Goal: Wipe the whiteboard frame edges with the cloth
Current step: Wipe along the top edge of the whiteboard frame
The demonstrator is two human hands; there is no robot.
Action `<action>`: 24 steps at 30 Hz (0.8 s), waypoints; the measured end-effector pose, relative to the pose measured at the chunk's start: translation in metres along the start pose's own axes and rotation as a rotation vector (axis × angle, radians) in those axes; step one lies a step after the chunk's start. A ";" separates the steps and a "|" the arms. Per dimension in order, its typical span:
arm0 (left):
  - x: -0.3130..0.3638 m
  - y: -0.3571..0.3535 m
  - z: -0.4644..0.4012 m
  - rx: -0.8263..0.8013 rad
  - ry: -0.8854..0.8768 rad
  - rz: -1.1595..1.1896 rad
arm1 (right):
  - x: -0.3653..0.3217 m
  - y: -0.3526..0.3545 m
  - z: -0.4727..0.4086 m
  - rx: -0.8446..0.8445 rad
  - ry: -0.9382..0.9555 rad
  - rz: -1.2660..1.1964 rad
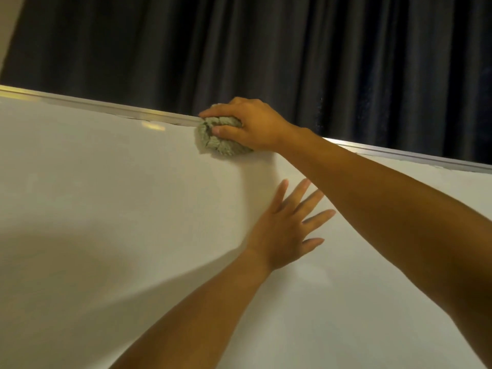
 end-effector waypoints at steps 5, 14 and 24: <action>-0.004 -0.008 0.006 -0.002 -0.012 0.019 | 0.037 0.022 0.040 -0.019 -0.024 0.019; -0.013 -0.019 0.010 0.011 -0.052 -0.122 | 0.120 0.076 0.134 -0.042 -0.099 0.042; 0.000 -0.005 0.005 -0.075 -0.020 -0.185 | 0.188 0.143 0.232 -0.028 -0.114 0.073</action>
Point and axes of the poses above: each hand's wrist, its own z-axis away from the middle knuckle, its own y-axis out of the back of the hand, x = y × z, the point moved 1 cm from there along -z, towards the middle knuckle, and after that the axes turned 11 degrees about x, right-handed, at the moved point
